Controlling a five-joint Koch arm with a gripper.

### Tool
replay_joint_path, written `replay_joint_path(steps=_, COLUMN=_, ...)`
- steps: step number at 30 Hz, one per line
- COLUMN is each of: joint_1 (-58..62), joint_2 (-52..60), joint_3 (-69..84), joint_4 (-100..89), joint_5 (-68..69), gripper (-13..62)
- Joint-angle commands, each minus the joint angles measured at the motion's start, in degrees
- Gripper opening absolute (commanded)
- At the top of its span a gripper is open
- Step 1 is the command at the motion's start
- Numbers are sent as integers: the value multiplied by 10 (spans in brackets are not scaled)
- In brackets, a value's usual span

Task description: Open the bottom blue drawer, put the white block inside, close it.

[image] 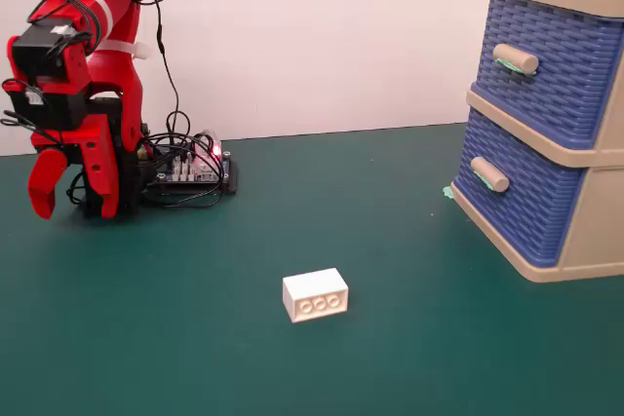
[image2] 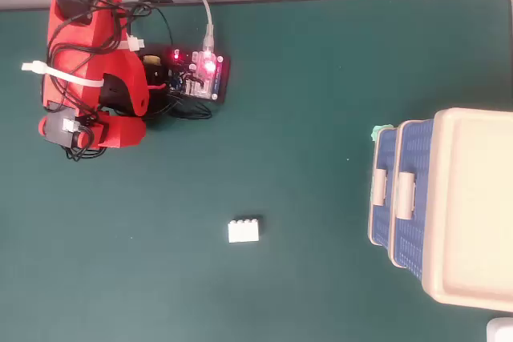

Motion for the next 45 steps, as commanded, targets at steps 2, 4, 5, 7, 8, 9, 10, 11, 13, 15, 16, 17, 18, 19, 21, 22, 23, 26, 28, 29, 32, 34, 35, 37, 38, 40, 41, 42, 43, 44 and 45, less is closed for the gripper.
replay_joint_path(steps=2, joint_1=6, joint_2=27, joint_3=6, joint_4=98, joint_5=-13, gripper=345)
replay_joint_path(steps=4, joint_1=6, joint_2=27, joint_3=7, joint_4=98, joint_5=-13, gripper=345)
replay_joint_path(steps=5, joint_1=6, joint_2=27, joint_3=6, joint_4=98, joint_5=-13, gripper=345)
replay_joint_path(steps=7, joint_1=6, joint_2=27, joint_3=6, joint_4=98, joint_5=-13, gripper=345)
replay_joint_path(steps=8, joint_1=6, joint_2=27, joint_3=6, joint_4=98, joint_5=-13, gripper=345)
replay_joint_path(steps=9, joint_1=6, joint_2=27, joint_3=6, joint_4=98, joint_5=-13, gripper=345)
replay_joint_path(steps=10, joint_1=6, joint_2=27, joint_3=6, joint_4=98, joint_5=-13, gripper=345)
replay_joint_path(steps=11, joint_1=6, joint_2=27, joint_3=6, joint_4=98, joint_5=-13, gripper=345)
replay_joint_path(steps=13, joint_1=6, joint_2=27, joint_3=6, joint_4=98, joint_5=-13, gripper=344)
replay_joint_path(steps=15, joint_1=6, joint_2=27, joint_3=6, joint_4=98, joint_5=-13, gripper=344)
replay_joint_path(steps=16, joint_1=6, joint_2=27, joint_3=6, joint_4=97, joint_5=-13, gripper=344)
replay_joint_path(steps=17, joint_1=6, joint_2=27, joint_3=4, joint_4=98, joint_5=-13, gripper=344)
replay_joint_path(steps=18, joint_1=6, joint_2=27, joint_3=-7, joint_4=98, joint_5=-13, gripper=344)
replay_joint_path(steps=19, joint_1=6, joint_2=27, joint_3=-28, joint_4=100, joint_5=-11, gripper=343)
replay_joint_path(steps=21, joint_1=4, joint_2=27, joint_3=-85, joint_4=101, joint_5=-8, gripper=341)
replay_joint_path(steps=22, joint_1=4, joint_2=27, joint_3=-112, joint_4=101, joint_5=-6, gripper=341)
replay_joint_path(steps=23, joint_1=4, joint_2=27, joint_3=-142, joint_4=101, joint_5=-5, gripper=341)
replay_joint_path(steps=26, joint_1=2, joint_2=25, joint_3=-274, joint_4=102, joint_5=9, gripper=339)
replay_joint_path(steps=28, joint_1=-15, joint_2=16, joint_3=-372, joint_4=102, joint_5=39, gripper=338)
replay_joint_path(steps=29, joint_1=-37, joint_2=7, joint_3=-410, joint_4=101, joint_5=62, gripper=338)
replay_joint_path(steps=32, joint_1=-171, joint_2=-31, joint_3=-504, joint_4=91, joint_5=184, gripper=338)
replay_joint_path(steps=34, joint_1=-273, joint_2=-58, joint_3=-534, joint_4=66, joint_5=292, gripper=339)
replay_joint_path(steps=35, joint_1=-326, joint_2=-70, joint_3=-535, joint_4=47, joint_5=351, gripper=339)
replay_joint_path(steps=37, joint_1=-444, joint_2=-92, joint_3=-529, joint_4=-7, joint_5=482, gripper=339)
replay_joint_path(steps=38, joint_1=-494, joint_2=-104, joint_3=-521, joint_4=-34, joint_5=535, gripper=339)
replay_joint_path(steps=40, joint_1=-594, joint_2=-130, joint_3=-500, joint_4=-95, joint_5=645, gripper=340)
replay_joint_path(steps=41, joint_1=-650, joint_2=-146, joint_3=-482, joint_4=-139, joint_5=712, gripper=339)
replay_joint_path(steps=42, joint_1=-688, joint_2=-157, joint_3=-466, joint_4=-180, joint_5=762, gripper=339)
replay_joint_path(steps=43, joint_1=-725, joint_2=-171, joint_3=-448, joint_4=-230, joint_5=808, gripper=338)
replay_joint_path(steps=44, joint_1=-755, joint_2=-187, joint_3=-430, joint_4=-289, joint_5=847, gripper=338)
replay_joint_path(steps=45, joint_1=-779, joint_2=-208, joint_3=-410, joint_4=-354, joint_5=878, gripper=338)
